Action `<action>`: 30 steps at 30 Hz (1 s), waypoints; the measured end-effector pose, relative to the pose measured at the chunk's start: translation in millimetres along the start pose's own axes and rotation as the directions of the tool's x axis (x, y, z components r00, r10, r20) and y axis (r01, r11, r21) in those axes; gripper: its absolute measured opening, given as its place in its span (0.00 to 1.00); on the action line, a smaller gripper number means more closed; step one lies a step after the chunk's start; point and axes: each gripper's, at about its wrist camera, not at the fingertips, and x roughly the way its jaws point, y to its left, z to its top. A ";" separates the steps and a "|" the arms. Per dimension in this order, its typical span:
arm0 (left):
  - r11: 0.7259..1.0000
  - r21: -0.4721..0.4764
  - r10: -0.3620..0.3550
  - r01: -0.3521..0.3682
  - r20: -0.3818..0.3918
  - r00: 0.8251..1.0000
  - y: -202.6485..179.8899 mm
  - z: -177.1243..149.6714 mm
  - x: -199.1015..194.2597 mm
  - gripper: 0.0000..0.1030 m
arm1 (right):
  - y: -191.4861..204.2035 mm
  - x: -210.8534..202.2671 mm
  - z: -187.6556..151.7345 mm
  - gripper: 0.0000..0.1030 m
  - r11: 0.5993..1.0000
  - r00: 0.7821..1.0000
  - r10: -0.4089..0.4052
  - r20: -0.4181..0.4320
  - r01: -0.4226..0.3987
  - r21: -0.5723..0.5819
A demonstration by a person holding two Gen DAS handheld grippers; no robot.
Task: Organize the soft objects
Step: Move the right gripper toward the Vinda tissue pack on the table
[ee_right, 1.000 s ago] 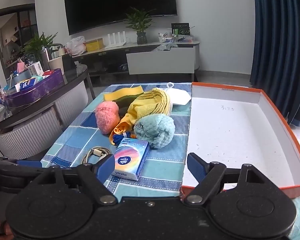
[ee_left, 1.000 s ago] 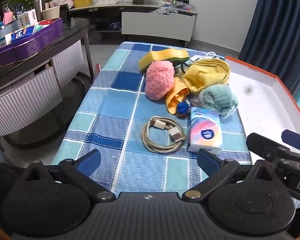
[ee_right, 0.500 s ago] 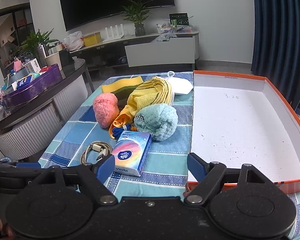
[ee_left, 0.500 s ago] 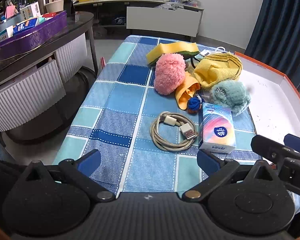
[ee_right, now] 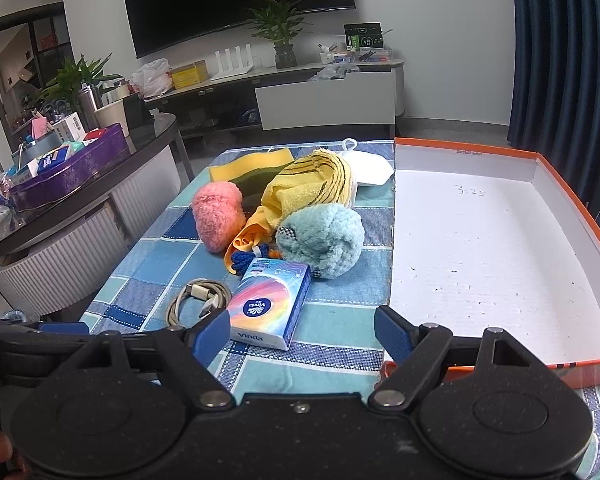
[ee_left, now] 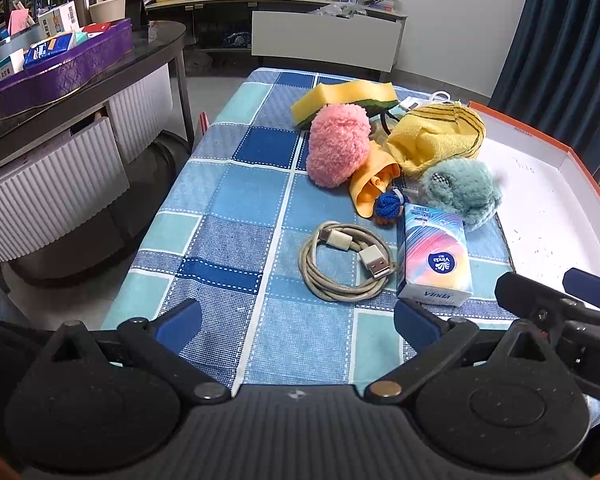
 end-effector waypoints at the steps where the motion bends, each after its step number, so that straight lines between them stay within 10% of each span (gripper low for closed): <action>1: 1.000 0.001 0.000 0.000 0.000 1.000 0.0 -0.1 0.0 1.00 | 0.2 -0.2 0.0 0.90 1.000 1.000 0.000 0.000 0.000 0.000; 30: 1.000 -0.002 0.010 -0.010 -0.008 1.000 7.0 1.4 6.2 1.00 | 5.6 12.6 0.1 0.90 1.000 1.000 0.004 -0.029 -0.004 0.011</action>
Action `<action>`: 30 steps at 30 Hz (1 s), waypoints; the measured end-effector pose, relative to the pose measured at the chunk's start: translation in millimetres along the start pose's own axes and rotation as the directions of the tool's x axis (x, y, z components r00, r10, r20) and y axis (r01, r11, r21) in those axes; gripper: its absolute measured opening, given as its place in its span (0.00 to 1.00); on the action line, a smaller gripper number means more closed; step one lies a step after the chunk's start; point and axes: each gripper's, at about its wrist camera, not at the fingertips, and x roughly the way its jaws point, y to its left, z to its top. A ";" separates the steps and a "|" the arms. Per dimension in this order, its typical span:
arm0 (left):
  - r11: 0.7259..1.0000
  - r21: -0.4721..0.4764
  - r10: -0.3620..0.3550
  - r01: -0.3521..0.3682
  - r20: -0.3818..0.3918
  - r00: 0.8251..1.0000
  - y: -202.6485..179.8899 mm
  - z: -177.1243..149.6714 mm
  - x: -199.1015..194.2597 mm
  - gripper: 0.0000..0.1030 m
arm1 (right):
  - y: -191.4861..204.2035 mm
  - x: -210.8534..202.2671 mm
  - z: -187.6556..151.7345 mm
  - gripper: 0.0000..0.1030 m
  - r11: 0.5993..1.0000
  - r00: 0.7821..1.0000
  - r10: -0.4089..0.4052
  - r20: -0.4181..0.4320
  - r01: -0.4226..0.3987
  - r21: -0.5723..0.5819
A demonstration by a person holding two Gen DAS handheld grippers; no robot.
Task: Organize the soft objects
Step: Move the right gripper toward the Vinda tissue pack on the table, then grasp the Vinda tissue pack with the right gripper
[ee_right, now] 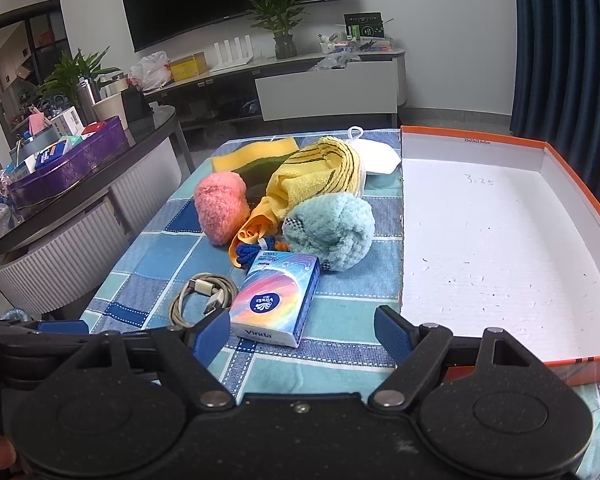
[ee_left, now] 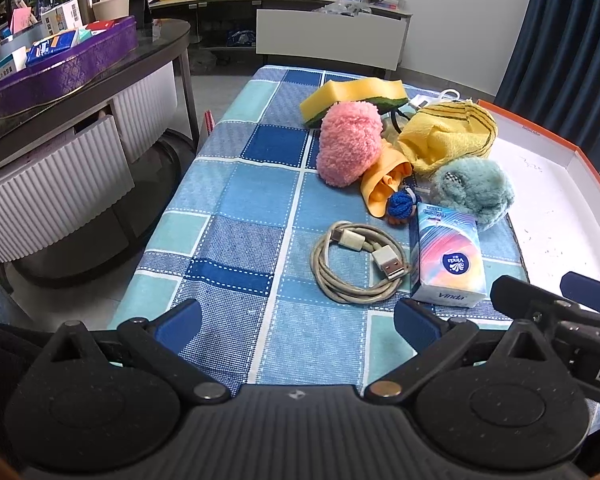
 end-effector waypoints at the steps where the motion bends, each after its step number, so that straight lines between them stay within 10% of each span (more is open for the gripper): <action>1: 1.000 -0.001 -0.001 0.001 -0.001 1.000 0.6 0.3 0.6 1.00 | -0.1 0.5 -0.1 0.90 1.000 1.000 0.000 0.000 0.000 0.001; 30: 1.000 -0.006 0.012 -0.012 -0.010 1.000 8.7 2.6 7.7 1.00 | 4.8 14.7 0.6 0.90 1.000 1.000 -0.009 -0.028 0.009 0.000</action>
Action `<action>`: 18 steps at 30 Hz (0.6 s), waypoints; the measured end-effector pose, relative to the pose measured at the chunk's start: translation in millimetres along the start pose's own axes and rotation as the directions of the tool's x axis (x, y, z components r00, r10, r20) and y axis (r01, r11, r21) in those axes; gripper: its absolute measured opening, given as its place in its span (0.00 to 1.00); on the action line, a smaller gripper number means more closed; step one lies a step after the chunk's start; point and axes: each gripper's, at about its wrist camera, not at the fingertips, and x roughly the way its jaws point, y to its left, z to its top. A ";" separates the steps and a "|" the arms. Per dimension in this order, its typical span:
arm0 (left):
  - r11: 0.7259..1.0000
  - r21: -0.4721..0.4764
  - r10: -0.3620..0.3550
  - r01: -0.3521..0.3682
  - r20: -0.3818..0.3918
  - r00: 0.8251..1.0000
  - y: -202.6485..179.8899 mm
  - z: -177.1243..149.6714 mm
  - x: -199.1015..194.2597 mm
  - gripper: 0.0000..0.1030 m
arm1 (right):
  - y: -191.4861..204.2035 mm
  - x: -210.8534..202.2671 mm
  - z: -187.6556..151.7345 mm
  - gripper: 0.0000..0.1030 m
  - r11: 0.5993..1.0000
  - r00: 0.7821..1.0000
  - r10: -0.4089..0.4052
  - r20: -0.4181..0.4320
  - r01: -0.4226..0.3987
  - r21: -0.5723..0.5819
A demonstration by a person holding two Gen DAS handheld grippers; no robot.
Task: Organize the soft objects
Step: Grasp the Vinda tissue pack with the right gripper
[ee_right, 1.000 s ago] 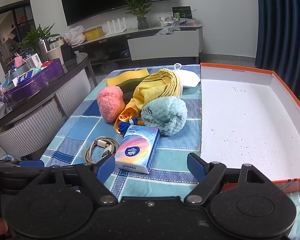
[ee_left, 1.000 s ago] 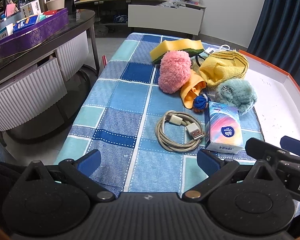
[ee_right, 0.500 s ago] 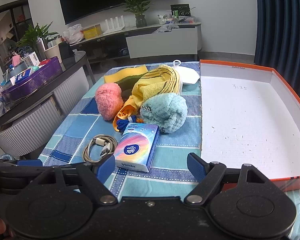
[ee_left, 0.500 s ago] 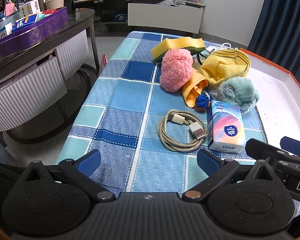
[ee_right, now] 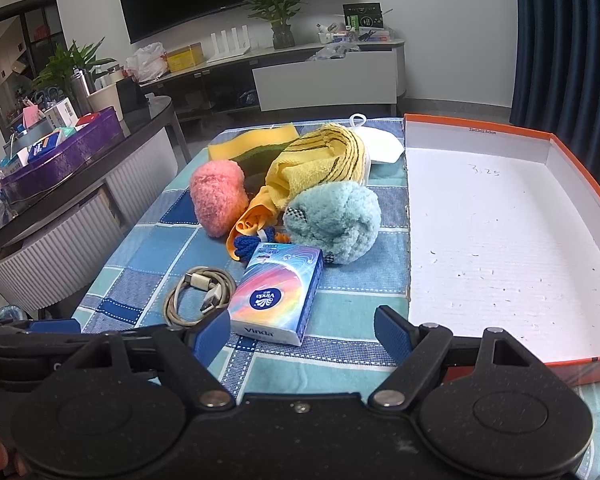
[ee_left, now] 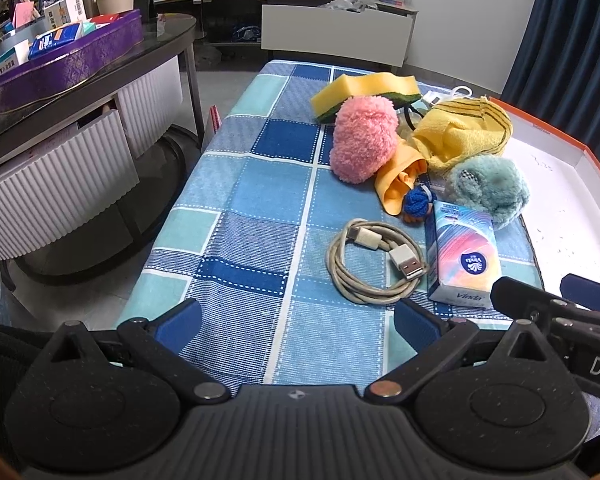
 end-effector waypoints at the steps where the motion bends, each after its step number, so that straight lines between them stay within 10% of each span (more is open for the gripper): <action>1: 1.000 -0.002 0.003 -0.003 0.002 1.000 1.2 0.1 0.0 1.00 | 0.7 1.1 0.6 0.90 1.000 1.000 0.001 -0.001 -0.001 -0.001; 18: 0.998 -0.056 0.031 -0.030 0.003 1.000 22.4 3.9 4.1 1.00 | 11.9 58.0 21.1 0.90 1.000 0.998 -0.011 -0.068 0.013 0.026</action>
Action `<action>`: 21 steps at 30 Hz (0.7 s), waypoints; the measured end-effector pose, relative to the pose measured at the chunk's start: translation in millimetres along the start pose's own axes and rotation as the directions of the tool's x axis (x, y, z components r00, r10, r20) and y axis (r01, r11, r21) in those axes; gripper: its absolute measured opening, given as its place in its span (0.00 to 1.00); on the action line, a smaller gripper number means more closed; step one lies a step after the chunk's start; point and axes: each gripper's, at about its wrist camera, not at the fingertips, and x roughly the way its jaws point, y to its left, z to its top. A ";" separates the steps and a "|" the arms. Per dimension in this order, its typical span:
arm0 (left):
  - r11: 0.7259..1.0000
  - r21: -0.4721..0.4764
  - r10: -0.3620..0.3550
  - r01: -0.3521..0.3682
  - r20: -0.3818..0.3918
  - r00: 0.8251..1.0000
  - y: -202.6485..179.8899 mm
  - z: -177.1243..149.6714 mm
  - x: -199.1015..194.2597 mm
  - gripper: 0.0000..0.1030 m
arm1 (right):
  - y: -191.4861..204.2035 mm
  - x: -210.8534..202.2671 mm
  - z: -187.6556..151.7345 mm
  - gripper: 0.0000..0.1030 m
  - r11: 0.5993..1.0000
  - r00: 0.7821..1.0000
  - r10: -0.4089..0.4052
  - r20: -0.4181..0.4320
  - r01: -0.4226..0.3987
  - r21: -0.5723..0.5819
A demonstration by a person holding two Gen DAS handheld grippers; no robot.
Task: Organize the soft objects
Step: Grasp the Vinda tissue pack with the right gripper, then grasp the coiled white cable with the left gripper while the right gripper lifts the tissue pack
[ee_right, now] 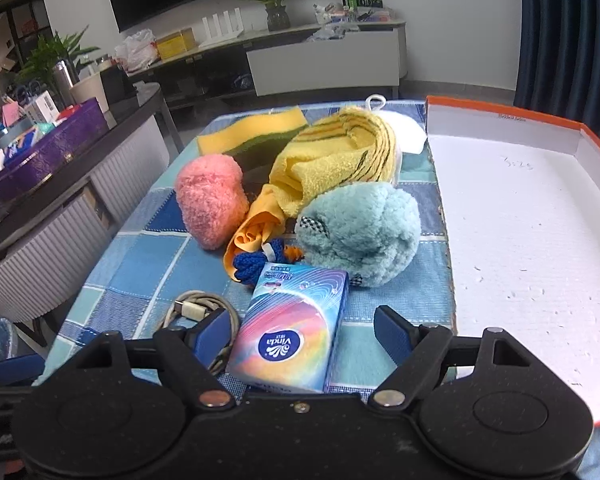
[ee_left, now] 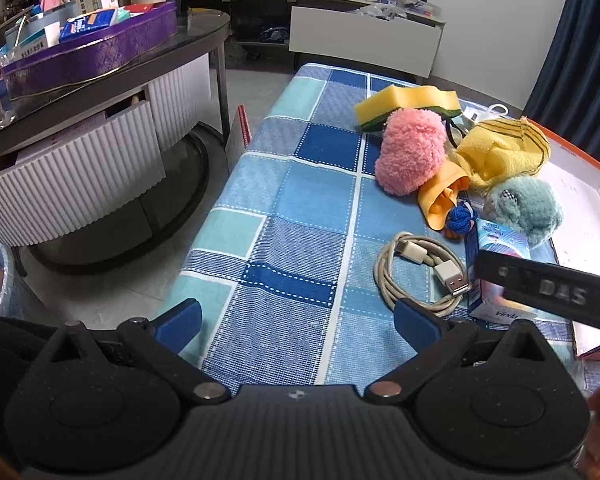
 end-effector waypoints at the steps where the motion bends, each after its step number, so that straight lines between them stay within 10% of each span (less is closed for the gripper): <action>1: 1.000 0.005 -0.003 0.003 -0.001 1.000 -0.9 -0.3 0.8 1.00 | -0.2 5.1 -0.1 0.90 1.000 1.000 -0.006 -0.018 0.006 0.001; 4: 0.999 0.028 -0.021 0.021 -0.005 1.000 -5.7 -1.3 3.5 1.00 | -5.9 7.6 -1.6 0.84 1.000 1.000 0.012 -0.021 -0.012 -0.001; 6: 0.999 0.042 -0.034 0.034 -0.005 0.999 -9.3 -1.3 5.0 1.00 | -9.8 4.8 -2.2 0.63 1.000 1.000 -0.004 -0.022 0.003 -0.025; 21: 0.980 0.171 -0.107 0.104 0.005 0.994 -59.3 7.1 35.9 1.00 | -57.1 -34.1 -14.4 0.63 0.999 0.999 0.036 -0.016 -0.035 0.016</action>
